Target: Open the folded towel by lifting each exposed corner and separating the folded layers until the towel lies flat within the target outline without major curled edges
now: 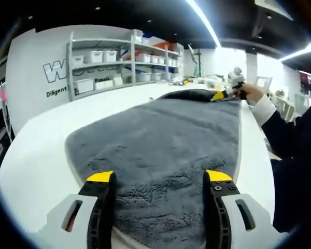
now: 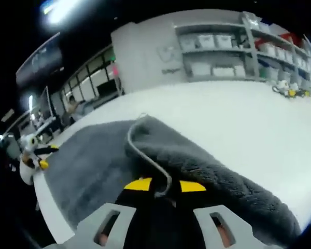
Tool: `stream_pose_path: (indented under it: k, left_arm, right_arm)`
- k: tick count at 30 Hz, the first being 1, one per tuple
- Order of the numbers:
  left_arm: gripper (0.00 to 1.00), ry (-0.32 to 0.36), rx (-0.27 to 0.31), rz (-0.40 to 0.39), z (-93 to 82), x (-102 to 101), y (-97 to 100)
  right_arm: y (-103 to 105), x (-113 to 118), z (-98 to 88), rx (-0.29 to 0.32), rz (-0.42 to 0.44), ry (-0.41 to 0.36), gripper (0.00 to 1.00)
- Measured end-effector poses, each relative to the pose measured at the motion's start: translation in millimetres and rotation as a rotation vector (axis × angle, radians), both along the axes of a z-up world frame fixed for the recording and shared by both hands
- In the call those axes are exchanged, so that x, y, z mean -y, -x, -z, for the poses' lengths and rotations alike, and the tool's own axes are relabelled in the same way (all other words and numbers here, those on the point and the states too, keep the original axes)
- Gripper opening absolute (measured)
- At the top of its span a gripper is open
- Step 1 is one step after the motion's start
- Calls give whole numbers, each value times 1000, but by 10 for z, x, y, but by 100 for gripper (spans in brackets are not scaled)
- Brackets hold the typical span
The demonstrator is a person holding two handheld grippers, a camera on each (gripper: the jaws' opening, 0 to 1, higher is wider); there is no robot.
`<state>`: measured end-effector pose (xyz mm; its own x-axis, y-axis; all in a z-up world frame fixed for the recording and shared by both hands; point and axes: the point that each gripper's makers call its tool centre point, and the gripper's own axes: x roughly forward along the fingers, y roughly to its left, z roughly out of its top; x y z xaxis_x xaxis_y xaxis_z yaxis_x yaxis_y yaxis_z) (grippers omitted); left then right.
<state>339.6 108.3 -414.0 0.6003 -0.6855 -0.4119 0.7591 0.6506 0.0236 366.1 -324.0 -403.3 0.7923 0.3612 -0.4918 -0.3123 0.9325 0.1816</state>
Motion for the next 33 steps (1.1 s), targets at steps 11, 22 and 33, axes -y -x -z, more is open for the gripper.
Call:
stream_pose_path:
  k: [11,22,33]
  left_arm:
    - [67,1,0,1,0,-12,-2]
    - [67,-14,21,6,-19,-14,-11]
    - [64,-52,38,9,-45,-14,7]
  right_arm:
    - [3,100,-223,103,-22,194,0]
    - [-89,105,-407,27,-131,473,0]
    - [-366,427,-671,-46,-226,889,0]
